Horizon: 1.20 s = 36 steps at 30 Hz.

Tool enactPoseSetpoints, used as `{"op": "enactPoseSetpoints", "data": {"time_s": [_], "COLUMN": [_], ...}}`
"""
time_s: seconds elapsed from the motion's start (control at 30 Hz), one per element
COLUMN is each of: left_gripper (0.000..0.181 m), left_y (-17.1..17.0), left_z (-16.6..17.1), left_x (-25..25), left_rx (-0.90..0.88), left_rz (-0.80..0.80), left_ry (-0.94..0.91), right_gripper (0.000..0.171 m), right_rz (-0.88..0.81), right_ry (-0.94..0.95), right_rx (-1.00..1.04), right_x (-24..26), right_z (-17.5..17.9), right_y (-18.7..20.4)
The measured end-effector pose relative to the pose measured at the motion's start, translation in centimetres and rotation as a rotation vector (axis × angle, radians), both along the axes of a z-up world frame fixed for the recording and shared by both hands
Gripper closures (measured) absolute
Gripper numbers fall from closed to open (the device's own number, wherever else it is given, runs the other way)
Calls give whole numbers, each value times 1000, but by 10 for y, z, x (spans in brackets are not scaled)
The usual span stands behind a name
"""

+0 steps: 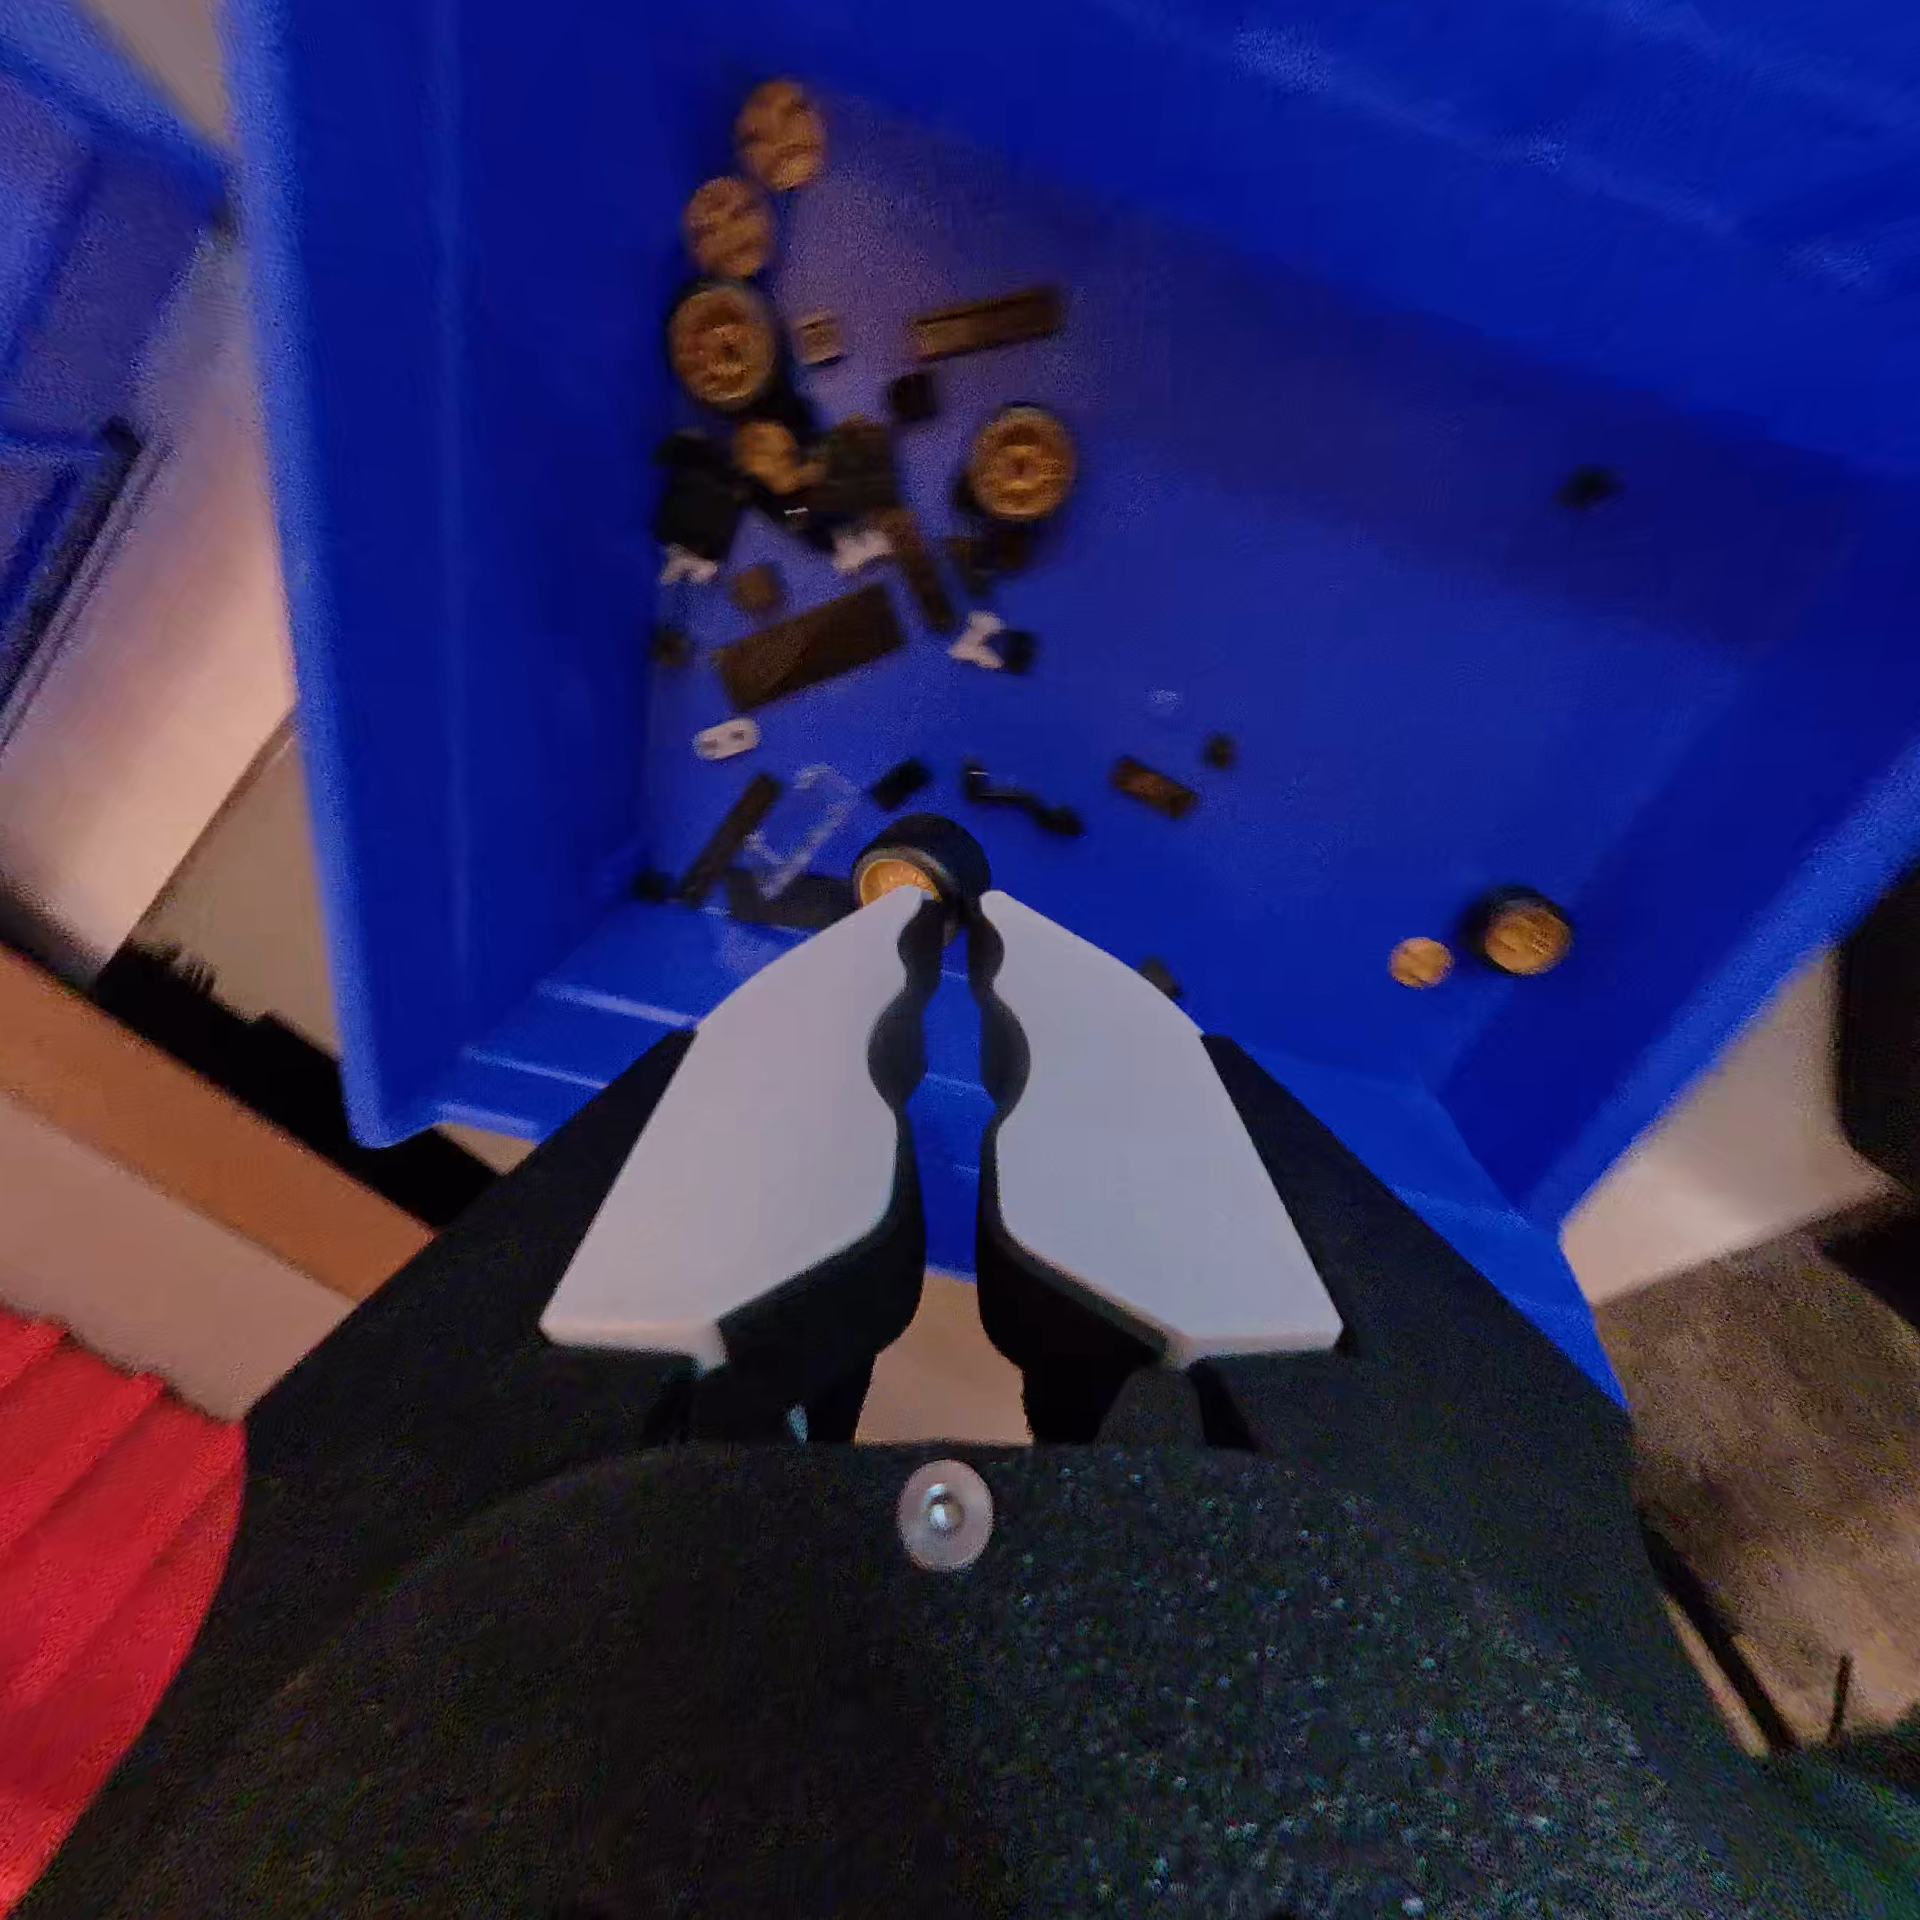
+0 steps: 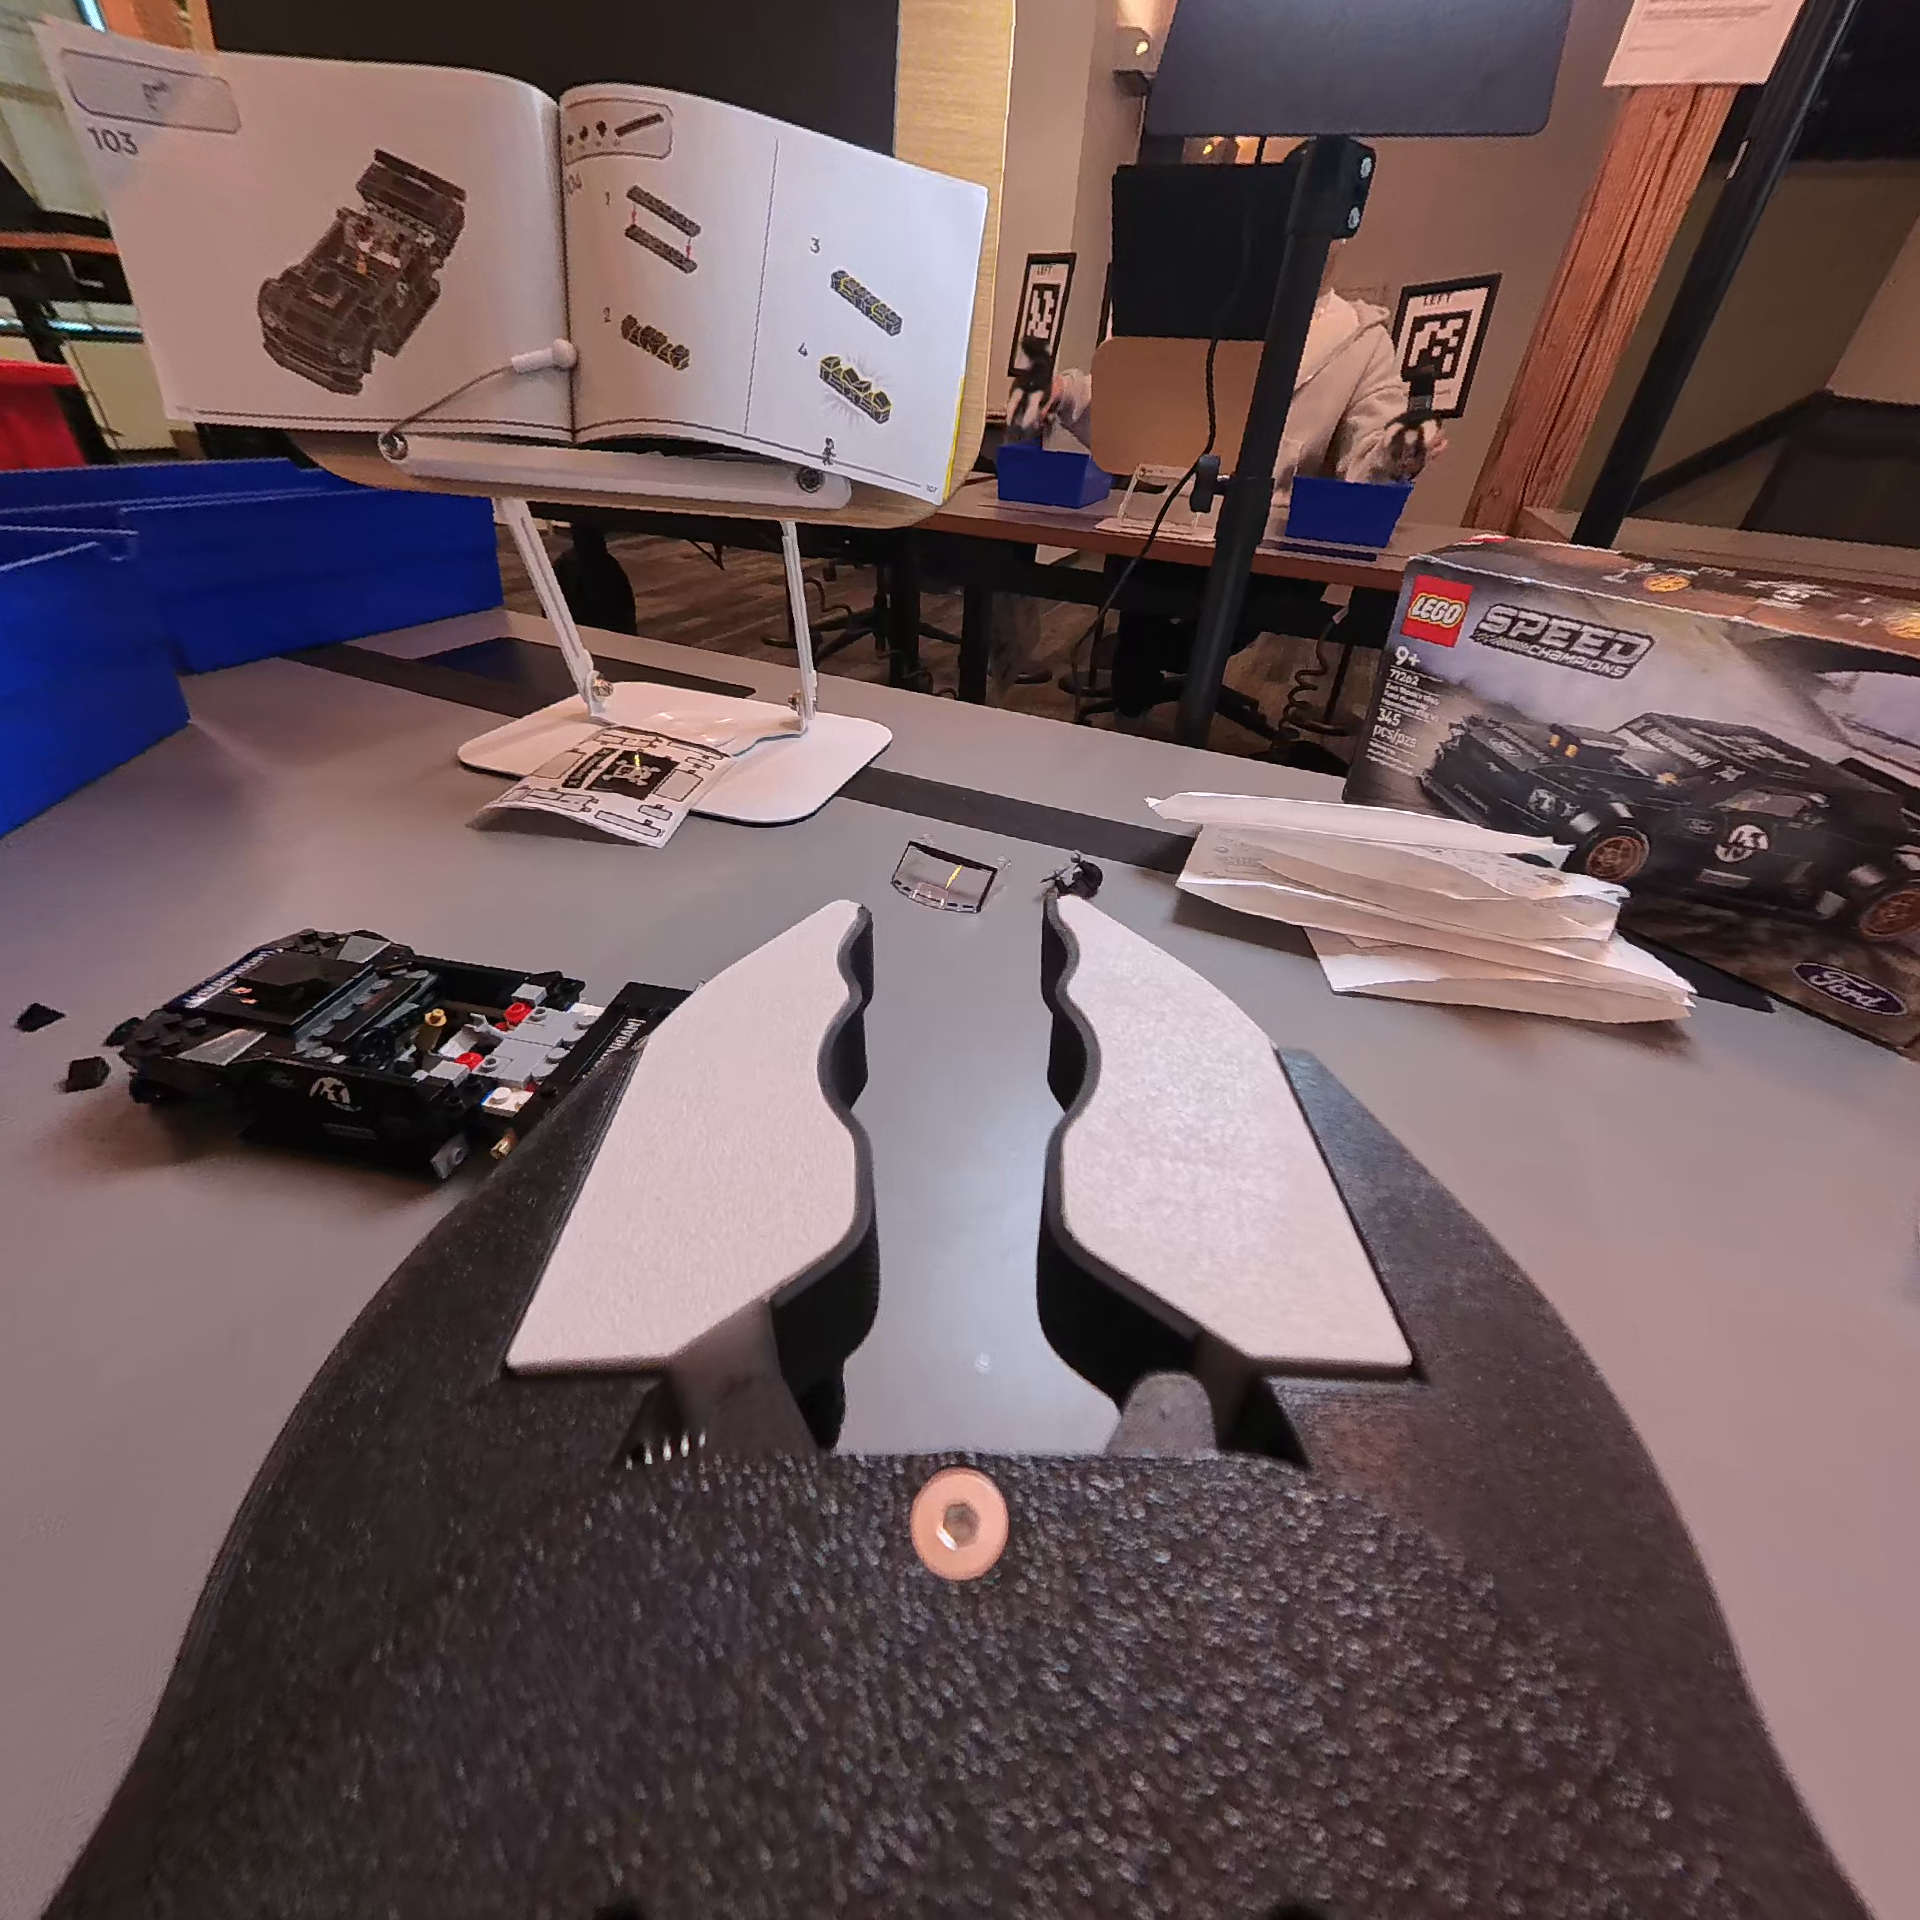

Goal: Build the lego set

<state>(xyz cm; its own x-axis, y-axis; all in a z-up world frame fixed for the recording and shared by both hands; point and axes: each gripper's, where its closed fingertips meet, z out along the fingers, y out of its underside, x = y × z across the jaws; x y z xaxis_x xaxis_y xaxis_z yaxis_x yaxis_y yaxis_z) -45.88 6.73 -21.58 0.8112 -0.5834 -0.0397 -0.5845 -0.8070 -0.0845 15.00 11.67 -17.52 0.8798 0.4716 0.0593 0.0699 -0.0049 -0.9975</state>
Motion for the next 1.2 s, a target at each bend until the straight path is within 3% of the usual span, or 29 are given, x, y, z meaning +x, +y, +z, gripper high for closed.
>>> {"op": "enactPoseSetpoints", "data": {"time_s": [0.13,0.43,0.6,0.7,0.97,1.2], "left_gripper": [175,168,151,138,146,156], "left_y": [-20,-31,24,40,74,65], "left_z": [4,-41,-29,-42,-68,-79], "left_x": [24,56,49,34,17,16], "left_rx": [-4,-159,48,72,97,10], "left_rz": [-87,-237,-63,-14,135,77], "left_ry": [-96,-124,-175,-101,-36,-1], "right_gripper": [140,141,141,141,141,141], "right_rz": [9,5,0,1,-2,-6], "right_ry": [-3,-8,-4,-7,-10,-9], "right_rx": [-2,-2,0,-1,-10,-24], "right_x": [-2,-2,0,-1,0,1], "right_z": [-1,-1,0,-1,-3,-6], "right_y": [0,-1,-1,-1,0,2]}}
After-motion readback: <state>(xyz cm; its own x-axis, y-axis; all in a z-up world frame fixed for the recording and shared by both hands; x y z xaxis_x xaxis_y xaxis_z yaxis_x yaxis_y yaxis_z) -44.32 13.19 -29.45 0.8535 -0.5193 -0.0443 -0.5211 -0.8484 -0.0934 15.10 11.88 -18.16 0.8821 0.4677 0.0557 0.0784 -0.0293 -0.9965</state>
